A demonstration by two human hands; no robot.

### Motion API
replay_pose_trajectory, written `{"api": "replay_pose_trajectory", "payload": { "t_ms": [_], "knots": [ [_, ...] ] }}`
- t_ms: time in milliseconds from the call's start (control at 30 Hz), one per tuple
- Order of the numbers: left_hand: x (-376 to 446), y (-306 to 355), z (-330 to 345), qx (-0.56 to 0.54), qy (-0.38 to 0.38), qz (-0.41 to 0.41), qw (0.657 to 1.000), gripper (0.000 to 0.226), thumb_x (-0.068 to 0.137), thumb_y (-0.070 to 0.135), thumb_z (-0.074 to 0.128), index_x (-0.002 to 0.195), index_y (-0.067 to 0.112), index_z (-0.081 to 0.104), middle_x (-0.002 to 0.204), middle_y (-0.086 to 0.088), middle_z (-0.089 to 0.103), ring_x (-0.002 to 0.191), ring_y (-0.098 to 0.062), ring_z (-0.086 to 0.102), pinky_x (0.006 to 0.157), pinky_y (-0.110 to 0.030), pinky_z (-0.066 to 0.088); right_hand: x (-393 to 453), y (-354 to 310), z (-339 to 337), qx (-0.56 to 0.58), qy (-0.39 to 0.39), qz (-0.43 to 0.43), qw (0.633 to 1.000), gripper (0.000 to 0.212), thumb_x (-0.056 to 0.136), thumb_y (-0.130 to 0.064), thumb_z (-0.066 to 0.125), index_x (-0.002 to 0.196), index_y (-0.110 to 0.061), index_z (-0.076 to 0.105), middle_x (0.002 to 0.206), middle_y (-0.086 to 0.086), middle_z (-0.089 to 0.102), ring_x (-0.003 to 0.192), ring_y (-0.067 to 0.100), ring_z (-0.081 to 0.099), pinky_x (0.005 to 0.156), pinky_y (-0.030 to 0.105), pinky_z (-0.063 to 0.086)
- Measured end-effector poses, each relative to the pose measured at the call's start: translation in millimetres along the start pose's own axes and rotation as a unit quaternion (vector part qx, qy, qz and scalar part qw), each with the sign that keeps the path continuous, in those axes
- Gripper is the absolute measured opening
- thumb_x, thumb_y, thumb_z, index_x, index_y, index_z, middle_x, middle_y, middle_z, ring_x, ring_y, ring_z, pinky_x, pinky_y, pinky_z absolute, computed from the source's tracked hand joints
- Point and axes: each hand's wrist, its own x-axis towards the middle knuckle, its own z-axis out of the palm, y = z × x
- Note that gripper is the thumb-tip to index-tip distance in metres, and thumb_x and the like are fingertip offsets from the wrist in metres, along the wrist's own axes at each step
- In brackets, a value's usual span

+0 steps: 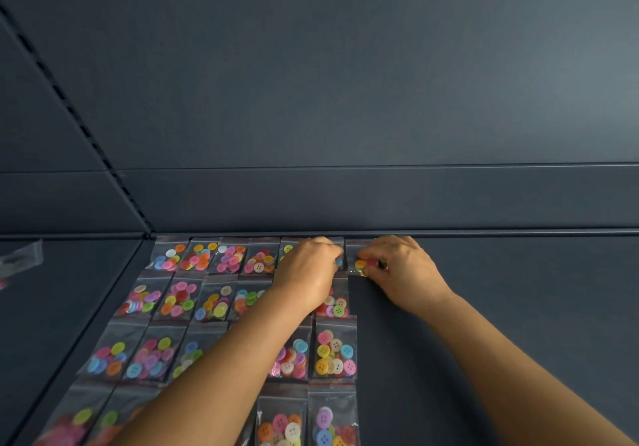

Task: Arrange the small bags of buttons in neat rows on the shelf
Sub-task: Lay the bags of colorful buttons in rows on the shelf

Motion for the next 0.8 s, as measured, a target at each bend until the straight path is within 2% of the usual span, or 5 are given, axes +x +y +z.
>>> {"api": "replay_pose_trajectory", "payload": {
  "t_ms": [400, 500, 600, 700, 800],
  "knots": [
    [-5, 1, -3, -0.011, -0.007, 0.000, 1.000, 0.029, 0.092, 0.010, 0.056, 0.120, 0.013, 0.063, 0.124, -0.002, 0.058, 0.105, -0.022, 0.058, 0.087, -0.035, 0.052, 2, -12, -5, -0.038, -0.007, 0.009, 0.999, 0.022, 0.091, -0.030, 0.057, 0.107, -0.021, 0.069, 0.117, -0.002, 0.061, 0.114, 0.023, 0.049, 0.095, 0.036, 0.043],
    [-12, 2, -9, -0.020, 0.004, 0.002, 1.000, 0.032, 0.094, 0.016, 0.055, 0.125, 0.012, 0.058, 0.129, -0.002, 0.055, 0.109, -0.021, 0.056, 0.089, -0.033, 0.050, -1, -20, -8, -0.055, -0.006, 0.003, 0.998, 0.029, 0.091, -0.029, 0.055, 0.117, -0.019, 0.064, 0.125, -0.001, 0.058, 0.118, 0.022, 0.047, 0.099, 0.034, 0.040],
    [-27, -2, -21, -0.019, 0.023, 0.002, 1.000, 0.042, 0.096, 0.025, 0.051, 0.136, 0.013, 0.047, 0.137, -0.001, 0.050, 0.121, -0.019, 0.049, 0.099, -0.033, 0.045, -6, -33, -8, -0.078, -0.015, -0.017, 0.997, 0.042, 0.091, -0.032, 0.055, 0.132, -0.020, 0.052, 0.136, -0.003, 0.050, 0.127, 0.019, 0.041, 0.105, 0.031, 0.034],
    [-46, -14, -34, 0.008, 0.043, -0.003, 0.999, 0.051, 0.096, 0.030, 0.051, 0.143, 0.014, 0.038, 0.144, -0.001, 0.044, 0.132, -0.019, 0.039, 0.110, -0.032, 0.032, -12, -55, -5, -0.086, -0.016, -0.045, 0.995, 0.052, 0.091, -0.037, 0.056, 0.138, -0.018, 0.045, 0.142, -0.002, 0.045, 0.134, 0.019, 0.036, 0.110, 0.032, 0.028],
    [-71, -32, -46, 0.014, 0.054, -0.026, 0.998, 0.055, 0.096, 0.031, 0.050, 0.146, 0.017, 0.031, 0.149, 0.000, 0.036, 0.137, -0.018, 0.031, 0.114, -0.031, 0.023, -19, -84, -1, -0.105, -0.027, -0.070, 0.992, 0.060, 0.092, -0.042, 0.051, 0.145, -0.021, 0.031, 0.151, -0.002, 0.033, 0.141, 0.019, 0.025, 0.117, 0.034, 0.020]
  ]
}}
